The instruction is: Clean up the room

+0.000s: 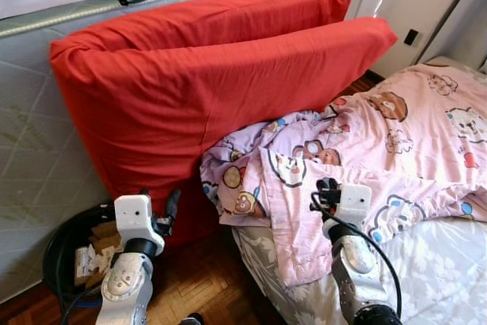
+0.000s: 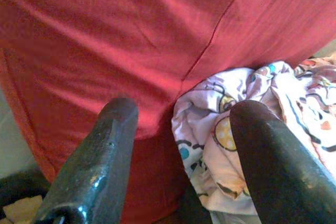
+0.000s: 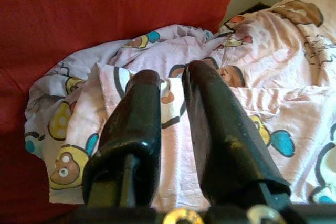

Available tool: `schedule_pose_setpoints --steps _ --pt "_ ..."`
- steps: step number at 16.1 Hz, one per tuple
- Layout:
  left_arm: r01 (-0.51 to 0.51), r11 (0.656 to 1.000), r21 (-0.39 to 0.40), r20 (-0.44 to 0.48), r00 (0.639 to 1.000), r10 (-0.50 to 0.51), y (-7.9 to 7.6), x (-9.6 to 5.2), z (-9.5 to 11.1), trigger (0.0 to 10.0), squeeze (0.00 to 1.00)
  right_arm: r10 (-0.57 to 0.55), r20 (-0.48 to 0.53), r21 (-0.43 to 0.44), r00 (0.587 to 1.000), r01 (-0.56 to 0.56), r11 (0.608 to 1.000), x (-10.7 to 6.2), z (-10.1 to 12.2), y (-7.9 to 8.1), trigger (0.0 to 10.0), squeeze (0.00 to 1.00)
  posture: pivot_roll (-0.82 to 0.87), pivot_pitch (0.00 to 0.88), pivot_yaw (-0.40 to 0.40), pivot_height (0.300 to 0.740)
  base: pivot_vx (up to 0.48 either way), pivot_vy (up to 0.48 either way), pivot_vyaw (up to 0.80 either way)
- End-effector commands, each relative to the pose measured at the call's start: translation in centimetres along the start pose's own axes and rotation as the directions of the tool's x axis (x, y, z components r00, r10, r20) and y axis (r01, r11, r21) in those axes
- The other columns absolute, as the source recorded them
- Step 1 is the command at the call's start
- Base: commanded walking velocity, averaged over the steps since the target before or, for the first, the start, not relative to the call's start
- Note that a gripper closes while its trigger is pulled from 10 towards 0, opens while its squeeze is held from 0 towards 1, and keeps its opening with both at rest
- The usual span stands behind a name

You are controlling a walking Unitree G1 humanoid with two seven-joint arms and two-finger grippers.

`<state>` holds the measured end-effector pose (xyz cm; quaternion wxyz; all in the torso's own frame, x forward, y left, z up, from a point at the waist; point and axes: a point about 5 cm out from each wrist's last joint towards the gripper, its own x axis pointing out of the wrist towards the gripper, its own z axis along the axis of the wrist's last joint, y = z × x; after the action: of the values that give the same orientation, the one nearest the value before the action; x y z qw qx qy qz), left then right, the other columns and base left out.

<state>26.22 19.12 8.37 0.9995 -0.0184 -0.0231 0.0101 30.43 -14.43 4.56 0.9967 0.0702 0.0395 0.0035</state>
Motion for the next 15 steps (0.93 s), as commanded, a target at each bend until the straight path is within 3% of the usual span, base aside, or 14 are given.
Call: schedule_pose_setpoints --steps 1,10,13,15 --pt "-0.007 1.000 -0.004 -0.014 1.000 0.007 0.1 -0.3 -0.1 10.0 0.00 0.011 0.006 0.003 1.000 -0.011 1.000 0.0 0.2 0.1 10.0 0.00 0.12 0.139 -0.046 0.740 0.000 0.000 0.00" --pt "-0.012 1.000 0.016 -0.011 1.000 0.012 1.0 -0.7 0.1 10.0 0.00 0.019 -0.005 -0.018 1.000 -0.020 1.000 0.0 0.2 0.2 10.0 0.00 0.12 0.132 -0.046 0.740 0.000 0.000 0.00" --pt "0.075 0.997 0.036 -0.049 0.996 -0.074 1.4 -1.0 0.1 10.0 0.00 0.032 0.002 -0.013 0.999 -0.032 0.999 0.0 0.2 0.4 10.0 0.00 0.12 0.127 -0.045 0.740 0.000 0.000 0.00" --pt "0.237 0.970 0.057 -0.133 0.964 -0.228 0.9 -1.6 -0.5 10.0 0.00 0.039 -0.002 -0.013 0.999 -0.039 0.999 0.0 0.1 0.5 10.0 0.00 0.12 0.125 -0.046 0.740 0.000 0.000 0.00"
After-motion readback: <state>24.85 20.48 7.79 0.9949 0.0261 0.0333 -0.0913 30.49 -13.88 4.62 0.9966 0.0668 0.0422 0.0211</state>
